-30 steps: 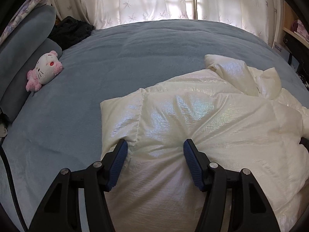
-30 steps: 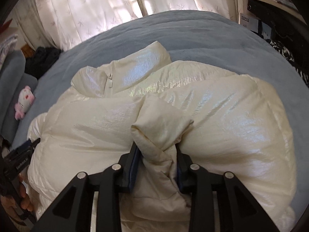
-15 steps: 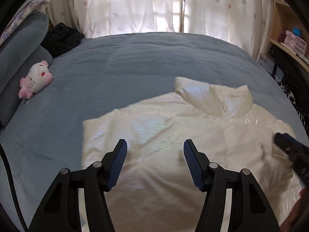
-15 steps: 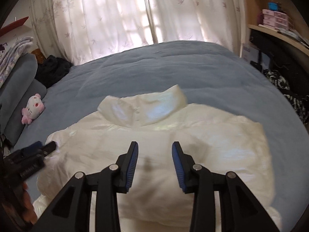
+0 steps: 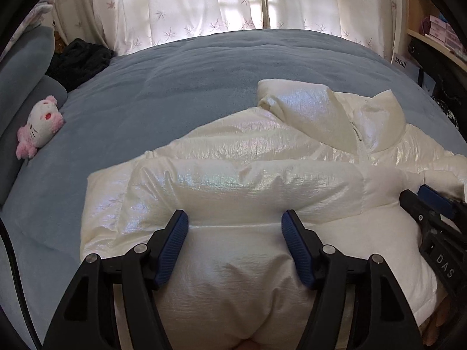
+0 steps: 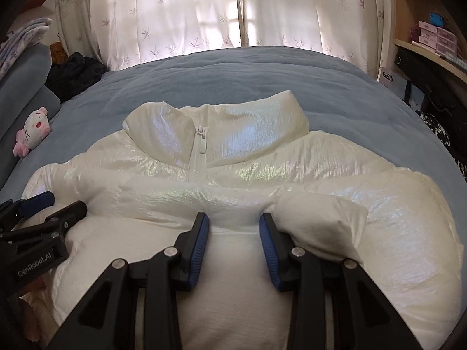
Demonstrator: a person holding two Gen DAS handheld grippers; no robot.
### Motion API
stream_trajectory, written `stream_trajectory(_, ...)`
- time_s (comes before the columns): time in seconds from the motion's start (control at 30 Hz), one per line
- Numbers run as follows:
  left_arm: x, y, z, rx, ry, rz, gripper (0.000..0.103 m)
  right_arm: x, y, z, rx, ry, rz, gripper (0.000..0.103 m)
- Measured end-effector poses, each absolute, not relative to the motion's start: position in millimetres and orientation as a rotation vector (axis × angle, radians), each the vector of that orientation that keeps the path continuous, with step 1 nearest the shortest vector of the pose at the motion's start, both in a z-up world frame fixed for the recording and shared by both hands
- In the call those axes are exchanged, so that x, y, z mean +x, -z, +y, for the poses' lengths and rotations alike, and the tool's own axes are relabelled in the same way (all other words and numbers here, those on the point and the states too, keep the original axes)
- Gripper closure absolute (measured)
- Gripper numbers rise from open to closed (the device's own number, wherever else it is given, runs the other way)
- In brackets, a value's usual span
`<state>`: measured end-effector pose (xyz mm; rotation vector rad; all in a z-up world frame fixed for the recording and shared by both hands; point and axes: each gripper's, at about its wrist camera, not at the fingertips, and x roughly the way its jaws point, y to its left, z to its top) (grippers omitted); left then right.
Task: Fold large clothes
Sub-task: 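Open the right tool and press the folded sleeves flat with both tools, then lift both tools off the jacket and move them to the jacket hem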
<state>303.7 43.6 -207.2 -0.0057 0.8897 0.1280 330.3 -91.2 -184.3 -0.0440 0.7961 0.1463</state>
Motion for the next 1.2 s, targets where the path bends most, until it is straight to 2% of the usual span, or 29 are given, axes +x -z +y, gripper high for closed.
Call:
stream_trajectory(0.53,306,233,47,-0.031,-0.117,0.872,0.036,331,201,-91,-0.031,-0.144,0.781,0.066)
stream_trajectory(0.77,294,226,55,-0.029,-0.106,0.878,0.036,331,195,-87,-0.082,-0.149,0.82,0.066)
stream_trajectory(0.97,267,208,69,0.037,-0.162,0.872,0.036,320,170,-95,-0.144,-0.131,0.85,0.067)
stream_trajectory(1.2,222,178,101,0.046,-0.267,0.877,0.036,283,130,-137,-0.051,-0.034,0.838,0.066)
